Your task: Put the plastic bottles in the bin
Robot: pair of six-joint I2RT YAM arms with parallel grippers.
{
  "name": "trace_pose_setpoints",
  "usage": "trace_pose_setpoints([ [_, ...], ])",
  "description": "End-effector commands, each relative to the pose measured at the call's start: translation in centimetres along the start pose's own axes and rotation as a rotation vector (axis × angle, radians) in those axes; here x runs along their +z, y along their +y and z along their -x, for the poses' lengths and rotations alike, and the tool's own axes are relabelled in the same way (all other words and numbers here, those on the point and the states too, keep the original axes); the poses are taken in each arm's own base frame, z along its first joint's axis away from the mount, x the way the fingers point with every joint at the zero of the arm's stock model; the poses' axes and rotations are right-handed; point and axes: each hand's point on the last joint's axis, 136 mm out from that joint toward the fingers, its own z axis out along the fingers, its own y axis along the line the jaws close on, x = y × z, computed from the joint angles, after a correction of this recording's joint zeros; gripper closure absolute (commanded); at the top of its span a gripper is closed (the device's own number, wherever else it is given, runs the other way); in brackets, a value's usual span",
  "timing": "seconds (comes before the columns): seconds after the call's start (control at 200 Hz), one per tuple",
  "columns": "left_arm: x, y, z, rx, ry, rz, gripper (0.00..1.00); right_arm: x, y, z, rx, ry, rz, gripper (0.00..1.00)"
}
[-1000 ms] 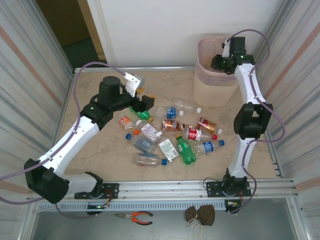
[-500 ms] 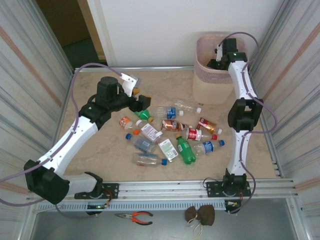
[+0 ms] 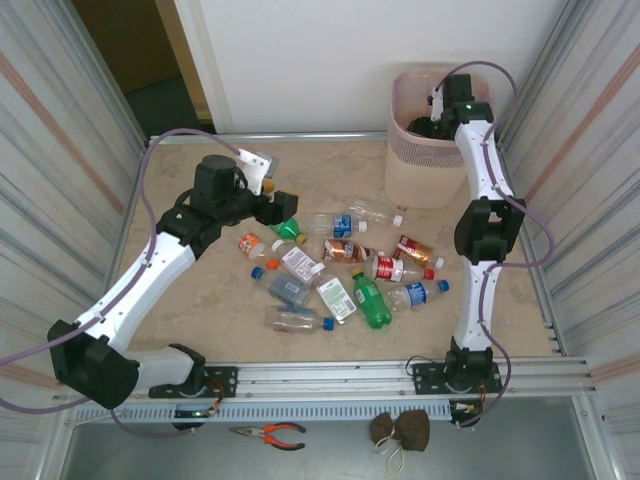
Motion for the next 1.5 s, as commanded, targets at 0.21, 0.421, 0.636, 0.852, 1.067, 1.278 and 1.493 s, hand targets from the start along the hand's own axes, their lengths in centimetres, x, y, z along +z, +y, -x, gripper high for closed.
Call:
trace_pose_setpoints([
  [0.21, -0.2, 2.9, -2.3, -0.208, 0.046, 0.135, 0.25, -11.6, 2.0, 4.5, -0.021, -0.22, 0.009, 0.27],
  [0.421, 0.4, 6.1, -5.2, -0.418, 0.107, 0.254, 0.23, -16.0, 2.6, 5.0, -0.021, -0.286, 0.011, 0.27],
  [0.636, 0.6, 10.8, -10.0, -0.735, 0.216, 0.478, 0.24, -19.4, 3.2, 4.6, -0.026, -0.337, 0.017, 0.26],
  [0.852, 0.6, 13.9, -14.9, -0.967, 0.303, 0.612, 0.23, -20.9, 3.8, 3.1, -0.029, -0.343, 0.026, 0.26],
  [1.067, 1.8, 15.2, -17.0, -1.127, 0.278, 0.559, 0.17, -21.3, 3.7, 1.6, -0.028, -0.332, 0.023, 0.25],
  [1.278, 3.8, 16.1, -18.3, -1.229, 0.261, 0.488, 0.15, -21.6, 3.6, 0.4, -0.028, -0.319, 0.02, 0.24],
  [1.493, 5.4, 16.8, -19.9, -1.286, 0.301, 0.495, 0.16, -22.0, 3.4, -0.2, -0.033, -0.315, 0.007, 0.24],
])
